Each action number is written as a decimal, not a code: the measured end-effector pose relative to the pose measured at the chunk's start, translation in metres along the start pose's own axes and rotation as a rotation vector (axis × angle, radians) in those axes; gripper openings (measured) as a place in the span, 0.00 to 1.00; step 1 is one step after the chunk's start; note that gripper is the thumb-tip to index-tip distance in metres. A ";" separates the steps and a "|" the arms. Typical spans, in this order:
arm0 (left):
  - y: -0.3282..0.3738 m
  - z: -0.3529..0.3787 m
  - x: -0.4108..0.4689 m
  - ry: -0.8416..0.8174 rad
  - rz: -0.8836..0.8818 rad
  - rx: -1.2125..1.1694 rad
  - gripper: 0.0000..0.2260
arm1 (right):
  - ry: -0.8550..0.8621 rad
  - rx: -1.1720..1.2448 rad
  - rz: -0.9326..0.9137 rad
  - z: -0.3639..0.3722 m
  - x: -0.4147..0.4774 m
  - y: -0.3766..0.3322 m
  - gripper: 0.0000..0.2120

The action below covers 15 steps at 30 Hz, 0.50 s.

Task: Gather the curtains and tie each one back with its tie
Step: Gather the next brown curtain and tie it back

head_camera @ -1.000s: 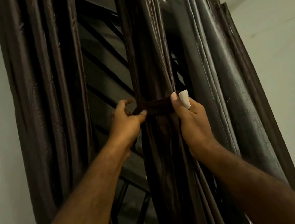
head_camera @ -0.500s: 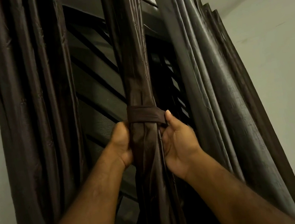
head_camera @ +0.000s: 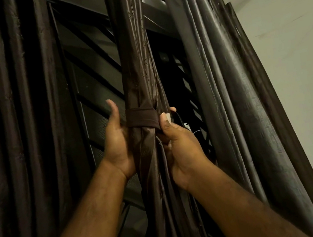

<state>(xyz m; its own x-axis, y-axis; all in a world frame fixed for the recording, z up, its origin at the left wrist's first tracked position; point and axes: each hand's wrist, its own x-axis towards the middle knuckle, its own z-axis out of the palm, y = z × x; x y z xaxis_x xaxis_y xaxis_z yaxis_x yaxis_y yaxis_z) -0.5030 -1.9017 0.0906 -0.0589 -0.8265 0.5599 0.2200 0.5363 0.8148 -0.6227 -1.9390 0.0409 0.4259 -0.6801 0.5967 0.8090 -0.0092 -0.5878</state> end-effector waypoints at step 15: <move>0.009 0.017 -0.003 0.137 -0.050 0.214 0.18 | 0.421 -0.509 -0.302 -0.040 -0.008 -0.027 0.06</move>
<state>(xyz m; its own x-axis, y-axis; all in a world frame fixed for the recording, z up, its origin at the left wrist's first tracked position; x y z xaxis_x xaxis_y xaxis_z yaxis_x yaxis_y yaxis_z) -0.5171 -1.8913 0.0984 0.0712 -0.8604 0.5047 0.0078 0.5064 0.8623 -0.6639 -1.9626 0.0306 -0.0617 -0.8177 0.5723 0.5344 -0.5114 -0.6730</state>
